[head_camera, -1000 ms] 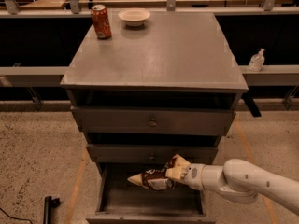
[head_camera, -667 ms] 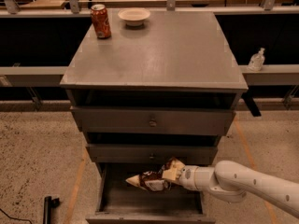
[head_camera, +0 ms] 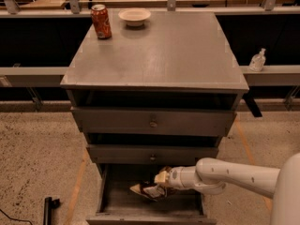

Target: Place brown chip bag into bottom drawer

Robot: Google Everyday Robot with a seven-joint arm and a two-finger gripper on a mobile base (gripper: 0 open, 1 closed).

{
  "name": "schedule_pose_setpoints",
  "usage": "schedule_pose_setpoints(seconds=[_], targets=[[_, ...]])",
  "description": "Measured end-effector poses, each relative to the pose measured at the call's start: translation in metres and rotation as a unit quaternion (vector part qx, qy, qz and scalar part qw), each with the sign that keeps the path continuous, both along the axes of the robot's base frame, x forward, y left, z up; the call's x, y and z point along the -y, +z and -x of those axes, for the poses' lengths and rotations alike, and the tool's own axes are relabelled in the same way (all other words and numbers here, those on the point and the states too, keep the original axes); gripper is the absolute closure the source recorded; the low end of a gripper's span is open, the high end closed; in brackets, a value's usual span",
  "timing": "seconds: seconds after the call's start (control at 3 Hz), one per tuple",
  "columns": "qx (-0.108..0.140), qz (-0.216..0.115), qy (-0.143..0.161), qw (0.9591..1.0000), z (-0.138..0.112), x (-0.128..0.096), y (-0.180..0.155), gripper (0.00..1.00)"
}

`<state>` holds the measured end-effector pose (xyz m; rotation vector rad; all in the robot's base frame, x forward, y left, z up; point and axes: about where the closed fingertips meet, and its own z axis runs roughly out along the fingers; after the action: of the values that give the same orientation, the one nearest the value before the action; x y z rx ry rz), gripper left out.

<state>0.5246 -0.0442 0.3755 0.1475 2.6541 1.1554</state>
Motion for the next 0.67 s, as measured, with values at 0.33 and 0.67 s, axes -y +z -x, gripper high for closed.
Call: schedule_pose_setpoints(seconds=[0.33, 0.67], targets=[[0.007, 0.025, -0.001, 0.9997, -0.009, 0.002, 0.004, 0.04], [0.029, 0.047, -0.038, 0.9977, -0.006, 0.021, 0.033, 0.0]])
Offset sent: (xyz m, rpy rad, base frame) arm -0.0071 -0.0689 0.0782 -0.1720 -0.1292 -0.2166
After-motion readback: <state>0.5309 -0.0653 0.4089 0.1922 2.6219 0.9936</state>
